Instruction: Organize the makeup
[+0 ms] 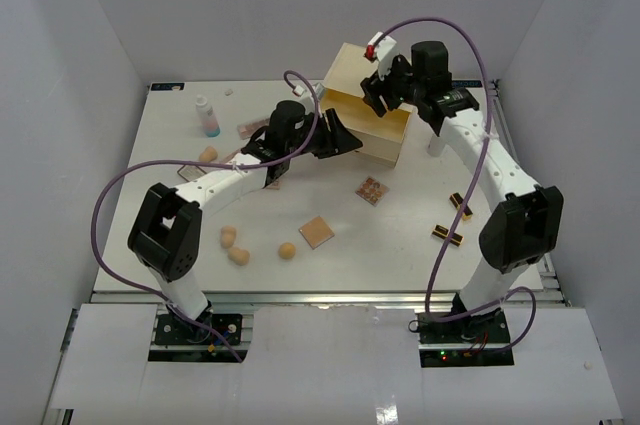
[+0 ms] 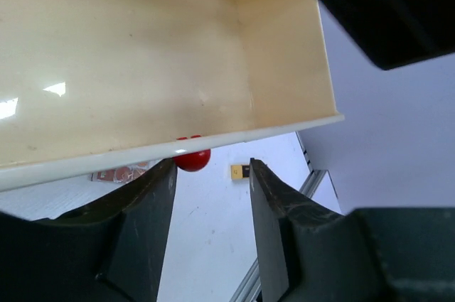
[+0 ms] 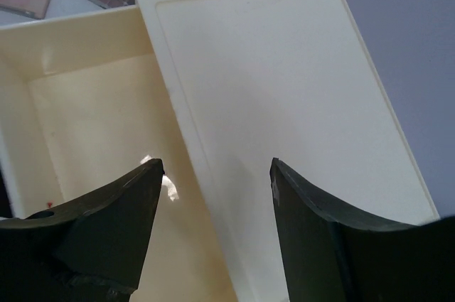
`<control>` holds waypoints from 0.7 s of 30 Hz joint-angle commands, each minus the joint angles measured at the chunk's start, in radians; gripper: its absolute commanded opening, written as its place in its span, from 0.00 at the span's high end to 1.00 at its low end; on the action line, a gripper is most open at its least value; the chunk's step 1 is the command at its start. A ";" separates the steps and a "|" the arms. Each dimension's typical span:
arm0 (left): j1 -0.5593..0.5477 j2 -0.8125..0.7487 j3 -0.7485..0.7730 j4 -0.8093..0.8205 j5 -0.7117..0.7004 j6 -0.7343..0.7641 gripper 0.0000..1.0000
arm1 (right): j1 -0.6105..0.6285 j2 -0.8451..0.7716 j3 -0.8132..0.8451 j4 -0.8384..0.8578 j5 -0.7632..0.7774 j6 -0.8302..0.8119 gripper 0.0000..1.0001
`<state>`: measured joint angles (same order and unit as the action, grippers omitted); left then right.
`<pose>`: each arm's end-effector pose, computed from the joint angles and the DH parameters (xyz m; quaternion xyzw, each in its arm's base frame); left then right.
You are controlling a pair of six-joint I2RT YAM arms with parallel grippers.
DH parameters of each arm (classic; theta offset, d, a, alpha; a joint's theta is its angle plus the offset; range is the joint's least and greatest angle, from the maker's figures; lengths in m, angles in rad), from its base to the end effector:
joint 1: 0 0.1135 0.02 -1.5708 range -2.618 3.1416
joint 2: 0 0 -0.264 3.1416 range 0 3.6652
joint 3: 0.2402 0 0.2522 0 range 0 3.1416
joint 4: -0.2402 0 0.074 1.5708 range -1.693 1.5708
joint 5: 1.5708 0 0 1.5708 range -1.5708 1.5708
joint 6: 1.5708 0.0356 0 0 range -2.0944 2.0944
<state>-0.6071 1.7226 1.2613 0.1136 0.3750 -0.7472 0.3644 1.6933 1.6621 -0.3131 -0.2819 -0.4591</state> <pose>0.3266 -0.2427 0.2827 0.0505 0.8099 -0.4724 0.3440 0.3710 0.1521 0.3913 -0.3981 0.7096 0.0878 0.5746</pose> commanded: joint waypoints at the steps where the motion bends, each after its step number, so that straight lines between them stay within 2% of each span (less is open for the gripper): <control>1: -0.010 -0.036 -0.004 -0.023 0.041 0.005 0.35 | -0.019 -0.135 -0.036 0.045 -0.093 0.073 0.31; 6: -0.005 -0.069 -0.014 -0.024 0.048 0.017 0.23 | -0.105 -0.207 -0.094 0.054 -0.251 0.147 0.30; 10: -0.002 -0.117 -0.030 -0.026 0.051 0.047 0.12 | -0.194 -0.274 -0.185 0.067 -0.396 0.141 0.23; 17: 0.007 -0.223 -0.060 -0.035 0.097 0.162 0.05 | -0.381 -0.448 -0.439 0.192 -0.578 0.083 0.20; 21: 0.014 -0.317 -0.077 -0.082 0.090 0.253 0.03 | -0.497 -0.494 -0.542 0.263 -0.674 0.067 0.17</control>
<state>-0.6055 1.5329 1.2129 0.0742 0.4444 -0.6167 -0.0390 1.2605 1.1901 -0.1872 -0.7937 -0.3628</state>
